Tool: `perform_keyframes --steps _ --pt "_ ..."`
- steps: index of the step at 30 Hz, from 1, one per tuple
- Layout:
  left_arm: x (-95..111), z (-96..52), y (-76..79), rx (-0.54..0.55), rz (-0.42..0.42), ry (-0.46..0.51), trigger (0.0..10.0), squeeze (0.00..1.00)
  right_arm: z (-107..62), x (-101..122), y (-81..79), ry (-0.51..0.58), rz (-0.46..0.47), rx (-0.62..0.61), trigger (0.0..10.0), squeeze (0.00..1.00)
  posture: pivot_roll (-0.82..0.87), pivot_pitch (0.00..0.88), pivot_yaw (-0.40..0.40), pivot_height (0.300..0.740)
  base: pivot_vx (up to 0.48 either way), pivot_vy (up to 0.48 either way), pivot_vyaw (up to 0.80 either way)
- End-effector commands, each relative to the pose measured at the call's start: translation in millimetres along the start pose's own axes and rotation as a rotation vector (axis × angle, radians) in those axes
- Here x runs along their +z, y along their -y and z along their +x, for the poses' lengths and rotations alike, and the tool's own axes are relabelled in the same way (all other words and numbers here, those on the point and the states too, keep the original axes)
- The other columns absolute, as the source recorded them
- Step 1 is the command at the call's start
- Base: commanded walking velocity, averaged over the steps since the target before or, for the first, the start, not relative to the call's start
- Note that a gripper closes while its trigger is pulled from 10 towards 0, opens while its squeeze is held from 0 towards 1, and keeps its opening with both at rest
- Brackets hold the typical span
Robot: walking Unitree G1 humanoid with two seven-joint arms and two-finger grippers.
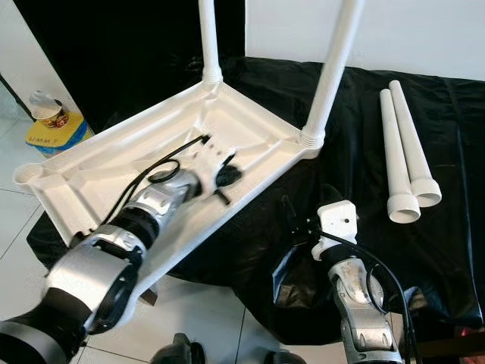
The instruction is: Building children table
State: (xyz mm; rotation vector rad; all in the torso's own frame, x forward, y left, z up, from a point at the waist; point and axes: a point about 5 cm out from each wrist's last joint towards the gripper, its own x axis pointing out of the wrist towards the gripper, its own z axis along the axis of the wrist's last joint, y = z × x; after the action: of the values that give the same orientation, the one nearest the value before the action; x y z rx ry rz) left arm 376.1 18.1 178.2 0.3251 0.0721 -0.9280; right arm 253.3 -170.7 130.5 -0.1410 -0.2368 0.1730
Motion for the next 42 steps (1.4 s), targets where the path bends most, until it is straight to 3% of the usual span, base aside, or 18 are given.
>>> perform_keyframes --steps 1,7,8,9,11,15,17,18,19,20,22,24,25,29,31,32,35,42 --pt "21 -2.0 -2.4 -0.002 0.008 0.11 10.0 0.0 3.2 -8 -3.6 -0.049 0.037 -0.029 10.0 0.0 -0.02 0.09 0.025 0.74 0.0 0.0 0.0" --pt "46 -27.6 -19.0 0.043 0.031 0.244 10.0 0.0 10.8 -14 -12.9 -0.096 0.088 -0.074 10.0 0.0 -0.01 0.088 0.021 0.74 0.0 0.0 0.0" --pt "46 -42.1 -28.1 0.094 0.055 0.262 10.0 0.0 13.9 -15 -15.4 -0.113 0.09 -0.096 10.0 0.0 0.01 0.084 0.017 0.74 0.0 0.0 0.0" --pt "46 -42.1 -28.1 0.094 0.055 0.262 10.0 0.0 13.9 -15 -15.4 -0.113 0.09 -0.096 10.0 0.0 0.01 0.084 0.017 0.74 0.0 0.0 0.0" --pt "41 -76.4 -46.1 0.201 0.08 0.268 10.0 0.0 19.9 -18 -20.6 -0.149 0.084 -0.129 10.0 0.0 0.02 0.082 0.012 0.74 0.0 0.0 0.0" --pt "40 -79.9 -47.6 0.209 0.077 0.263 10.0 0.0 20.2 -18 -21.0 -0.153 0.082 -0.131 10.0 0.0 0.02 0.082 0.012 0.74 0.0 0.0 0.0" --pt "28 -112.9 -57.0 0.313 0.07 0.23 10.0 0.0 23.3 -19 -24.5 -0.162 0.092 -0.135 10.0 0.0 0.04 0.077 -0.004 0.74 0.0 0.0 0.0" --pt "28 -112.9 -57.0 0.313 0.07 0.23 10.0 0.0 23.3 -19 -24.5 -0.162 0.092 -0.135 10.0 0.0 0.04 0.077 -0.004 0.74 0.0 0.0 0.0" --pt "15 -132.0 -58.9 0.36 0.102 0.186 10.0 0.0 26.8 -19 -25.2 -0.167 0.07 -0.128 10.0 0.0 0.07 0.067 -0.033 0.74 0.0 0.0 0.0" --pt "15 -132.0 -58.9 0.36 0.102 0.186 10.0 0.0 26.8 -19 -25.2 -0.167 0.07 -0.128 10.0 0.0 0.07 0.067 -0.033 0.74 0.0 0.0 0.0" --pt "-12 -162.7 -60.7 0.44 0.15 0.062 10.0 0.0 33.9 -20 -26.4 -0.179 0.04 -0.118 10.0 0.0 0.08 0.063 -0.046 0.74 0.0 0.0 0.0" --pt "-18 -169.9 -59.6 0.457 0.158 0.03 10.0 0.0 36.1 -21 -26.9 -0.184 0.035 -0.116 10.0 0.0 0.09 0.062 -0.049 0.74 0.0 0.0 0.0" --pt "-33 -182.2 -59.2 0.481 0.193 -0.053 10.0 0.0 39.6 -21 -27.3 -0.196 0.049 -0.116 10.0 0.0 0.1 0.059 -0.069 0.74 0.0 0.0 0.0" --pt "-43 -190.2 -58.4 0.492 0.22 -0.107 10.0 0.0 41.7 -22 -27.4 -0.204 0.06 -0.116 10.0 0.0 0.1 0.059 -0.072 0.74 0.0 0.0 0.0" --pt "-62 -210.7 -54.5 0.517 0.257 -0.226 10.0 0.0 46.6 -23 -29.5 -0.23 0.077 -0.109 10.0 0.0 0.1 0.059 -0.085 0.74 0.0 0.0 0.0" --pt "-62 -210.7 -54.5 0.517 0.257 -0.226 10.0 0.0 46.6 -23 -29.5 -0.23 0.077 -0.109 10.0 0.0 0.1 0.059 -0.085 0.74 0.0 0.0 0.0" --pt "-75 -232.6 -46.3 0.547 0.308 -0.356 10.0 0.0 52.0 -27 -37.3 -0.266 0.076 -0.074 10.0 0.0 0.12 0.06 -0.103 0.74 0.0 0.0 0.0" --pt "-87 -232.2 -24.5 0.478 0.328 -0.429 10.0 0.0 56.9 -32 -46.2 -0.306 0.088 -0.052 10.0 0.0 0.13 0.066 -0.112 0.74 0.0 0.0 0.0"
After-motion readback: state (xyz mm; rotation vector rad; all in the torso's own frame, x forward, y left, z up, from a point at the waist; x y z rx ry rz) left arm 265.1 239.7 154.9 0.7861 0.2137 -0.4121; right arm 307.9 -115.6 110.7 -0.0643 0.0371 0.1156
